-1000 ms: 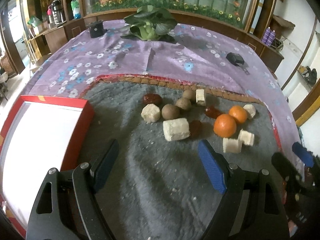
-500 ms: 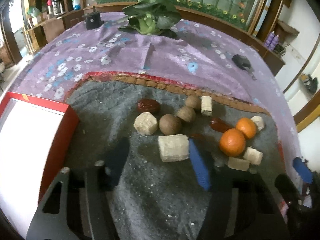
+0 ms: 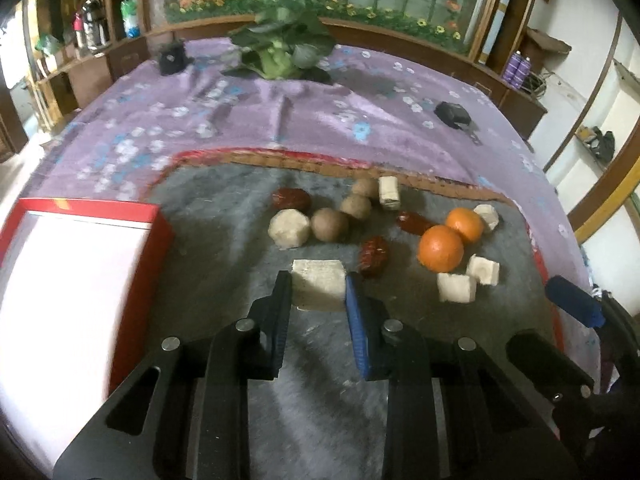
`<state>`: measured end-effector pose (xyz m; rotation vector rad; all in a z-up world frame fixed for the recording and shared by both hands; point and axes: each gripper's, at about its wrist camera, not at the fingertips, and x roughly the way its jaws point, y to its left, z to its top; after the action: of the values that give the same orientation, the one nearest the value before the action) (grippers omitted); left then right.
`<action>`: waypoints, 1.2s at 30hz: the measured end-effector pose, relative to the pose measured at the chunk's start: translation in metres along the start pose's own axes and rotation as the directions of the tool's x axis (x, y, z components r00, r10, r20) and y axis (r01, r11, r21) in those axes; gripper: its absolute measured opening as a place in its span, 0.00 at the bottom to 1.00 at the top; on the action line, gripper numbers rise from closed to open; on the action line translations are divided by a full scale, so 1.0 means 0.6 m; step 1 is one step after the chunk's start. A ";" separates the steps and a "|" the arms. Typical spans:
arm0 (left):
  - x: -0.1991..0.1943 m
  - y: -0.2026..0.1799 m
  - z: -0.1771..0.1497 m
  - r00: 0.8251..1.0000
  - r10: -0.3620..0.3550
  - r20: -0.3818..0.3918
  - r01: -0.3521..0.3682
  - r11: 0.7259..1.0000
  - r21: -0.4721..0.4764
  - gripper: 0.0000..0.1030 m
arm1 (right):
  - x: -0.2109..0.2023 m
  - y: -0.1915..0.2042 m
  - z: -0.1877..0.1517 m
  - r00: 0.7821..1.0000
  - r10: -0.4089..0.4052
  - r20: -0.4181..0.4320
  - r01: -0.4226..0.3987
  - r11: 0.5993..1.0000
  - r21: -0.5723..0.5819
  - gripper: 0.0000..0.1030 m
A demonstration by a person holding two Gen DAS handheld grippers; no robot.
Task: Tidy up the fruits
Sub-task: 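Grasp the cream block with the left gripper while the right gripper grasps a red date, then carry the cream block into the white tray with left while right carries the date there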
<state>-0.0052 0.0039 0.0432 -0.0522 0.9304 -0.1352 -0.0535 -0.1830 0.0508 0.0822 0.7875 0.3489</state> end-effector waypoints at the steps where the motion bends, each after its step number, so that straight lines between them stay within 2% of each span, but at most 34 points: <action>1: -0.009 0.004 0.000 1.000 0.006 0.013 -0.006 1.000 0.002 0.25 | 0.003 0.007 0.002 1.000 0.024 -0.003 -0.024 1.000 -0.007 0.77; 3: -0.023 0.016 0.001 1.000 0.009 0.021 -0.009 1.000 -0.004 0.25 | 0.016 0.024 0.010 0.999 0.051 -0.013 -0.052 0.998 -0.033 0.72; 4: -0.029 0.021 0.001 1.000 0.011 0.023 -0.011 1.000 -0.008 0.25 | 0.022 0.030 0.013 0.998 0.053 -0.020 -0.054 0.998 -0.046 0.64; 5: -0.037 0.026 0.002 1.000 0.010 0.029 -0.010 1.000 -0.011 0.25 | 0.032 0.038 0.018 0.998 0.055 -0.033 -0.057 0.996 -0.065 0.60; 10: -0.071 0.047 0.002 0.995 0.064 0.081 -0.064 0.998 -0.005 0.25 | 0.082 0.064 0.036 0.989 0.113 -0.097 -0.125 0.985 -0.121 0.60; 14: -0.082 0.068 -0.001 0.994 0.069 0.085 -0.068 0.997 -0.023 0.25 | 0.116 0.079 0.049 0.984 0.111 -0.140 -0.135 0.974 -0.182 0.60; 20: -0.084 0.081 -0.003 0.993 0.078 0.085 -0.076 0.997 -0.030 0.25 | 0.159 0.097 0.061 0.979 0.065 -0.193 -0.131 0.927 -0.352 0.60; 25: -0.080 0.080 -0.003 0.994 0.077 0.080 -0.074 0.997 -0.028 0.25 | 0.176 0.092 0.068 0.975 0.063 -0.214 -0.156 0.878 -0.453 0.60; 27: -0.076 0.079 -0.002 0.994 0.077 0.071 -0.076 0.997 -0.029 0.25 | 0.184 0.092 0.070 0.973 0.068 -0.222 -0.169 0.865 -0.473 0.51; 29: -0.074 0.081 -0.002 0.995 0.076 0.065 -0.074 0.997 -0.034 0.25 | 0.190 0.097 0.068 0.968 0.079 -0.237 -0.190 0.851 -0.490 0.33; 32: -0.076 0.085 -0.003 0.994 0.083 0.065 -0.081 0.996 -0.044 0.25 | 0.189 0.110 0.059 0.975 0.030 -0.218 -0.146 0.831 -0.537 0.30; 34: -0.079 0.088 -0.003 0.994 0.086 0.066 -0.083 0.995 -0.048 0.25 | 0.180 0.105 0.059 0.970 0.075 -0.233 -0.183 0.853 -0.489 0.30; 36: -0.084 0.090 -0.005 0.993 0.092 0.072 -0.088 0.995 -0.047 0.25 | 0.163 0.103 0.056 0.975 0.095 -0.202 -0.181 0.868 -0.463 0.30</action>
<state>-0.0319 0.0642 0.0759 -0.0553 0.8607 -0.0289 0.0169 -0.0899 0.0207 -0.3661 0.8490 0.6884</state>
